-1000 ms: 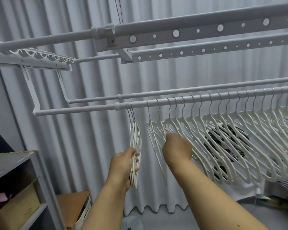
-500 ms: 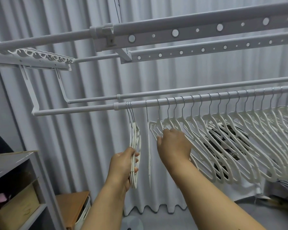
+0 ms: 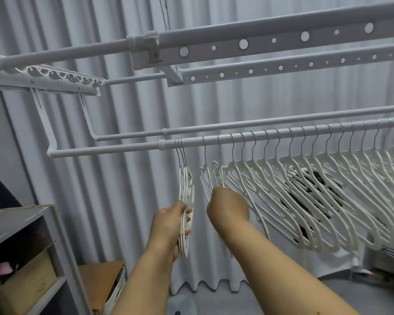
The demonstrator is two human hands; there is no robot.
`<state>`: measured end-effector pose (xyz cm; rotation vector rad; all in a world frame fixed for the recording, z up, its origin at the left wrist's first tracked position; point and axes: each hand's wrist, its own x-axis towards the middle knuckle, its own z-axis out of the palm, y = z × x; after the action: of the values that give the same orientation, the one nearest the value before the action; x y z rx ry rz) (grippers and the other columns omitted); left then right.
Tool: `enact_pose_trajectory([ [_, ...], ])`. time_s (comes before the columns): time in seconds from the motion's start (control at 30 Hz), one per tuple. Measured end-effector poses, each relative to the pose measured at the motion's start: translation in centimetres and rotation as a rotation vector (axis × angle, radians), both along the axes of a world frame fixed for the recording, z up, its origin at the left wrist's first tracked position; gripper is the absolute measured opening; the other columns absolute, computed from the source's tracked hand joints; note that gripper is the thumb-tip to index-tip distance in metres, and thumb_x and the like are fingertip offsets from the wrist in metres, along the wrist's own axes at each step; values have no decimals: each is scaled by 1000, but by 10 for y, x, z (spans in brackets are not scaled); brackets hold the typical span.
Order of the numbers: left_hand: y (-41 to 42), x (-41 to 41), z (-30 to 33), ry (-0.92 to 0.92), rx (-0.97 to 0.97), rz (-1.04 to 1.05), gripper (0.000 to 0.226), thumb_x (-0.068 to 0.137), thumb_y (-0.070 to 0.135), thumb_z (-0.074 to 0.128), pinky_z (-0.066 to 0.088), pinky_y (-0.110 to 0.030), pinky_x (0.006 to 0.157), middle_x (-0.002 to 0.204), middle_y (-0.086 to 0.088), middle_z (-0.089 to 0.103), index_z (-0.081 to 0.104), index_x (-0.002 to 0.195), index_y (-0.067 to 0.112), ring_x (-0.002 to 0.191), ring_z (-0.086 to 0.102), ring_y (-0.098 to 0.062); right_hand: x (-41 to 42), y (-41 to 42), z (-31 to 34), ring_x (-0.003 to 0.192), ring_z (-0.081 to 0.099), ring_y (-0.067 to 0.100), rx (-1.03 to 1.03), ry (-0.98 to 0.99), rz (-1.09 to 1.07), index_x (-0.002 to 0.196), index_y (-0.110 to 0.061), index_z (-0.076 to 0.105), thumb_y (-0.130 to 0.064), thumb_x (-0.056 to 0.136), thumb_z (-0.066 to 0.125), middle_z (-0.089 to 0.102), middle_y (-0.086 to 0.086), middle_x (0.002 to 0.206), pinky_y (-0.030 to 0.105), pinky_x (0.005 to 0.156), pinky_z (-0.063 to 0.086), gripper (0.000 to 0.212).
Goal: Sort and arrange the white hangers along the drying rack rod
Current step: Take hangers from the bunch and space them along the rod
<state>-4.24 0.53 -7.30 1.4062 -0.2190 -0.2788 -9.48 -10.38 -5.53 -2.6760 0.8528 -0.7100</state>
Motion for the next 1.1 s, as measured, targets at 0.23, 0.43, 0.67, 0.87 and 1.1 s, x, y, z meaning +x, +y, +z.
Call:
enact_pose_trajectory([
  [0.23,-1,-1,1,-2,7,-10,20,87,11,55,34,-22,40,59,-6,48,65,79,-4,39,37,-13,-2,-1,0,89,61,29,15,6,-7,97,-10,58,0,88,45,65,8,99,28,63,39,19],
  [0.43,0,0,0,-14,3,-29,23,89,13,55,37,-24,44,60,-7,50,67,79,-4,40,40,-13,-6,4,4,101,55,26,-104,-105,-53,109,-11,56,-14,93,46,59,6,112,30,69,39,20],
  [0.67,4,5,-3,-14,-40,-112,28,92,13,55,43,-27,50,65,-14,59,71,73,0,62,54,-23,6,27,12,94,62,28,331,-214,169,109,-11,58,-31,95,44,67,8,101,34,77,49,28],
  [0.87,9,4,-2,-28,-22,-121,28,92,12,55,46,-30,54,59,-13,64,70,73,-2,54,56,-24,18,30,8,83,67,25,672,-257,178,88,-19,57,-31,85,55,69,6,86,46,81,57,13],
  [1.1,9,8,-5,-44,4,-72,33,86,11,56,44,-33,55,67,-18,51,65,54,7,61,48,-29,17,32,11,91,67,25,647,-265,197,107,-21,56,-26,73,56,71,6,92,42,85,54,34],
])
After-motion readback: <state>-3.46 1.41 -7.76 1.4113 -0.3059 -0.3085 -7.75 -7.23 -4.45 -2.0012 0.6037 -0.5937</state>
